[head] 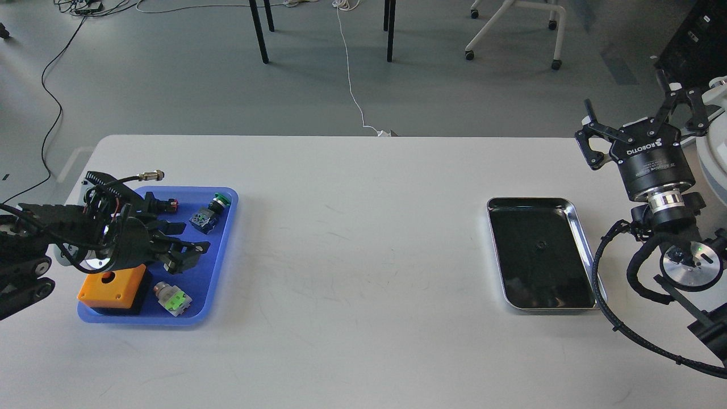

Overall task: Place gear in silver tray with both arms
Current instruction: 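Close the left gripper on another black gear in the blue tray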

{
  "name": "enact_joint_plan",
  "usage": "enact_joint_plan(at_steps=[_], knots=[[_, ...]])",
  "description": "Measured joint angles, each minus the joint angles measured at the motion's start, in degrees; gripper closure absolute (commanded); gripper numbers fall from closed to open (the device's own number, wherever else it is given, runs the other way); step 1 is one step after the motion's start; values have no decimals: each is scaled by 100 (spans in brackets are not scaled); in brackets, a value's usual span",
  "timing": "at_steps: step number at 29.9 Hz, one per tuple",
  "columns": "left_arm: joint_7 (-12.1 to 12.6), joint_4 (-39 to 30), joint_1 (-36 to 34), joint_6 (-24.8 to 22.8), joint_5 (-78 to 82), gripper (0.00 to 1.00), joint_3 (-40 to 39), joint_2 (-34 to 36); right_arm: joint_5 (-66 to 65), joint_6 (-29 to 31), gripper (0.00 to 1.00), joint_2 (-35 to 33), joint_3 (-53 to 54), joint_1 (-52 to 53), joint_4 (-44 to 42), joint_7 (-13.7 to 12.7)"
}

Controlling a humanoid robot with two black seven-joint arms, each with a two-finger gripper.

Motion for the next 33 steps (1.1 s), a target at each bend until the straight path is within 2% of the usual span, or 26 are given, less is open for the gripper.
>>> enact_joint_plan(at_steps=[27, 30, 33], knots=[[1, 1, 2, 2, 0, 35, 0, 0, 0, -1, 1, 1, -1, 2, 0, 0], [4, 27, 70, 71, 120, 22, -9, -42, -2, 0, 1, -10, -1, -8, 0, 0], [5, 99, 298, 250, 453, 15, -12, -174, -14, 20, 1, -81, 22, -62, 3, 0]])
